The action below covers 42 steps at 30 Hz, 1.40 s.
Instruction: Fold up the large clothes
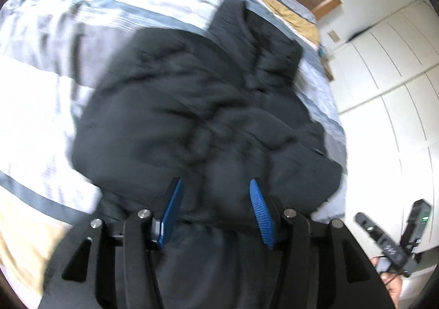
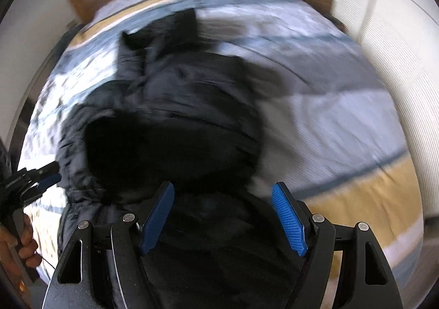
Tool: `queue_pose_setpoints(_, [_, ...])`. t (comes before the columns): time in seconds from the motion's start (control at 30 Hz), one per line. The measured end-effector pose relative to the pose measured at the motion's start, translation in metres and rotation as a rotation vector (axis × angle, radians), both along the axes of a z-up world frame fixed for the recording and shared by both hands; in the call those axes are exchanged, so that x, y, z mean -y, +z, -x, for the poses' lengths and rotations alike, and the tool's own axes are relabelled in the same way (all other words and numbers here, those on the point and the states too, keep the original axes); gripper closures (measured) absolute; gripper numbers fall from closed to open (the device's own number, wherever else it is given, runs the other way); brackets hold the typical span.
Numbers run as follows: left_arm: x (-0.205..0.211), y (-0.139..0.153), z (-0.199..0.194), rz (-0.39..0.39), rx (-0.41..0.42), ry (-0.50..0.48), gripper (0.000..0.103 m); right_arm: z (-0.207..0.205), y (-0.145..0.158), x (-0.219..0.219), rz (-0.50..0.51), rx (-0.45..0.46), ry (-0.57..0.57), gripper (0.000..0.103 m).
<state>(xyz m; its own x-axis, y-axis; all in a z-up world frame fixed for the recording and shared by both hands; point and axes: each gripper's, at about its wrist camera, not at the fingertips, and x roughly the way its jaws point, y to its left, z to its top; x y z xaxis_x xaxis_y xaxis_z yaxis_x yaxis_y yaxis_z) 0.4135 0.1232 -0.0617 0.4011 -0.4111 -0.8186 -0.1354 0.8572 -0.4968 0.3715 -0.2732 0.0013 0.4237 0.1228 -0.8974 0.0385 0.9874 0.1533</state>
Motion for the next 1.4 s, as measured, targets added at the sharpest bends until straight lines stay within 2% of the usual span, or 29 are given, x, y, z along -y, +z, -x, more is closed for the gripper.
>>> queue_pose_setpoints(0.13, [-0.040,-0.001,-0.010,-0.045,0.008,0.025,0.054,-0.028,0.017,-0.070,-0.024,0.067,0.135,0.030])
queue_pose_setpoints(0.27, [-0.057,-0.006,-0.026,-0.077,0.021,0.011,0.054,-0.051,0.022,-0.128,-0.045,0.099,0.220,0.030])
queue_pose_setpoints(0.37, [-0.058,-0.014,-0.037,-0.081,0.027,-0.006,0.054,-0.064,0.015,-0.163,-0.050,0.097,0.269,0.030])
queue_pose_setpoints(0.47, [-0.051,-0.027,-0.042,-0.072,0.019,-0.019,0.054,-0.073,-0.006,-0.184,-0.037,0.061,0.294,0.030])
queue_pose_setpoints(0.57, [-0.045,-0.050,-0.043,-0.090,-0.010,-0.024,0.054,-0.078,-0.035,-0.185,0.003,0.007,0.284,0.030])
queue_pose_setpoints(0.7, [-0.041,-0.077,-0.036,-0.124,-0.017,-0.032,0.054,-0.076,-0.072,-0.165,0.056,-0.066,0.258,0.031])
queue_pose_setpoints(0.83, [-0.040,-0.088,-0.028,-0.143,-0.016,-0.043,0.054,-0.069,-0.099,-0.143,0.085,-0.109,0.258,0.031])
queue_pose_setpoints(0.93, [-0.043,-0.082,-0.024,-0.142,-0.025,-0.043,0.054,-0.065,-0.100,-0.124,0.077,-0.128,0.229,0.031])
queue_pose_setpoints(1.03, [-0.048,-0.061,-0.023,-0.167,0.018,-0.039,0.054,-0.063,-0.091,-0.117,0.077,-0.130,0.232,0.031])
queue_pose_setpoints(1.2, [-0.037,-0.036,-0.036,-0.243,0.090,-0.052,0.054,-0.060,-0.060,-0.120,0.068,-0.053,0.271,0.031])
queue_pose_setpoints(1.3, [-0.022,-0.037,-0.043,-0.289,0.094,-0.057,0.054,-0.062,-0.049,-0.127,0.040,-0.010,0.289,0.031])
queue_pose_setpoints(1.4, [-0.010,-0.045,-0.046,-0.309,0.080,-0.054,0.054,-0.066,-0.055,-0.135,0.049,-0.010,0.308,0.031])
